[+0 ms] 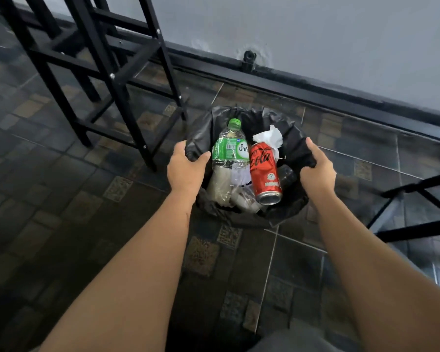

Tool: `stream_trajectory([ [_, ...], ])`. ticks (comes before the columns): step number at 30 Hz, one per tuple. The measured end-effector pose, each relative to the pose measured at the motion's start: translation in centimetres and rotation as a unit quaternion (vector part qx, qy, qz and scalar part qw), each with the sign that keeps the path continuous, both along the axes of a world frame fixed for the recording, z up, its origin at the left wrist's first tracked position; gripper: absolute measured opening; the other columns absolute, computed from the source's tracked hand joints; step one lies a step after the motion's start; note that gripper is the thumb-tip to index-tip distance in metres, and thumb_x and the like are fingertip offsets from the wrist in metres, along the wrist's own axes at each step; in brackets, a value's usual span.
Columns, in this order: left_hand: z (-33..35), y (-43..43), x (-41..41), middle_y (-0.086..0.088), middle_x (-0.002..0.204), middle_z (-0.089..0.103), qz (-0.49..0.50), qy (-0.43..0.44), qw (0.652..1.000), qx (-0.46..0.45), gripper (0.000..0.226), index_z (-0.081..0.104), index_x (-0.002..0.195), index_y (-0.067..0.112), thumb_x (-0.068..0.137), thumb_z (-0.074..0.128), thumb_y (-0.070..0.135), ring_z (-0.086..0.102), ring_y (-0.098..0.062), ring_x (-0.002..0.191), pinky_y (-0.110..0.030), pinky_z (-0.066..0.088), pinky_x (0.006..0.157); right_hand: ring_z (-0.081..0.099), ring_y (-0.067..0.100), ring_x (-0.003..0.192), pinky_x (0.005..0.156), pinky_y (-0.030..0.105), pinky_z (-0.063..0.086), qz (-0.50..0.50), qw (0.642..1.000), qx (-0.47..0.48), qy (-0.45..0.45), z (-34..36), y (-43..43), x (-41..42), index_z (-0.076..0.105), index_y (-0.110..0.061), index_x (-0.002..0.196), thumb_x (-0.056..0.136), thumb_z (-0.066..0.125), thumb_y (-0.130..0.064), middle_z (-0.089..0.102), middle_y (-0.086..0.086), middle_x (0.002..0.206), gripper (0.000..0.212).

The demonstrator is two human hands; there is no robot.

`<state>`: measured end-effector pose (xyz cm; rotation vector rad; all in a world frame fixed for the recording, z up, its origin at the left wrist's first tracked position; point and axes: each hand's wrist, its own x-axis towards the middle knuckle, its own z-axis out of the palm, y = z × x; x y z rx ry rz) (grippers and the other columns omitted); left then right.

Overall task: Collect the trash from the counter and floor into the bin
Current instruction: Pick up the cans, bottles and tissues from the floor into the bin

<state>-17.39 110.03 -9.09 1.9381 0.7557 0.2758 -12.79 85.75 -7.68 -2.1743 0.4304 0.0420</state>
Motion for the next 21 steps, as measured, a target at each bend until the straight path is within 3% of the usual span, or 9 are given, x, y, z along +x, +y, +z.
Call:
stream_trajectory([
  [2, -0.6, -2.4, 1.5, -0.006, 0.132, 0.061, -0.019, -0.012, 1.000, -0.022, 0.065, 0.050, 0.139, 0.014, 0.084, 0.073, 0.039, 0.056, -0.025, 0.122, -0.031, 0.045, 0.095, 0.060, 0.025, 0.087, 0.061, 0.017, 0.041, -0.030, 0.999, -0.012, 0.001, -0.1, -2.1, 0.5, 0.045, -0.038, 0.144, 0.082, 0.037, 0.010, 0.064, -0.002, 0.117, 0.079],
  [5, -1.0, -5.5, 3.6, -0.005, 0.138, 0.057, -0.054, -0.014, 0.998, -0.036, 0.067, 0.047, 0.142, 0.015, 0.085, 0.072, 0.039, 0.052, -0.024, 0.127, -0.028, 0.040, 0.095, 0.058, 0.020, 0.092, 0.075, 0.024, 0.045, -0.077, 0.996, -0.035, 0.004, -0.5, -4.8, 1.5, 0.046, -0.039, 0.143, 0.081, 0.038, 0.008, 0.063, 0.000, 0.124, 0.078],
  [8, -0.6, -8.0, 5.8, -0.005, 0.140, 0.054, -0.080, -0.032, 0.995, -0.053, 0.067, 0.044, 0.143, 0.015, 0.087, 0.071, 0.037, 0.050, -0.023, 0.128, -0.030, 0.039, 0.099, 0.059, 0.021, 0.098, 0.085, 0.029, 0.047, -0.123, 0.992, -0.036, 0.004, -1.0, -6.7, 2.6, 0.047, -0.039, 0.142, 0.081, 0.040, 0.004, 0.062, 0.000, 0.118, 0.076],
  [11, -0.3, -9.5, 7.8, -0.002, 0.137, 0.054, -0.101, -0.035, 0.991, -0.077, 0.064, 0.044, 0.143, 0.016, 0.088, 0.070, 0.036, 0.050, -0.020, 0.125, -0.031, 0.040, 0.099, 0.059, 0.020, 0.109, 0.091, 0.026, 0.044, -0.151, 0.987, -0.047, -0.006, -1.2, -8.3, 3.7, 0.047, -0.039, 0.142, 0.080, 0.041, 0.003, 0.060, 0.001, 0.131, 0.075],
  [18, -1.9, -11.8, 9.5, -0.001, 0.152, 0.041, -0.130, -0.032, 0.986, -0.095, 0.071, 0.030, 0.151, 0.019, 0.092, 0.068, 0.031, 0.040, -0.020, 0.138, -0.031, 0.035, 0.107, 0.057, 0.023, 0.118, 0.088, 0.022, 0.038, -0.138, 0.987, -0.084, -0.007, -1.5, -10.6, 5.9, 0.043, -0.035, 0.146, 0.082, 0.044, 0.004, 0.059, 0.002, 0.134, 0.074],
  [21, -2.2, -11.5, 10.0, 0.001, 0.159, 0.031, -0.174, -0.024, 0.984, -0.029, 0.072, 0.022, 0.156, 0.023, 0.096, 0.061, 0.023, 0.031, -0.018, 0.144, -0.032, 0.031, 0.111, 0.044, 0.023, 0.135, 0.099, 0.029, 0.037, -0.089, 0.987, -0.132, -0.007, -1.8, -10.5, 6.2, 0.030, -0.032, 0.152, 0.083, 0.047, 0.002, 0.039, -0.001, 0.153, 0.079],
])
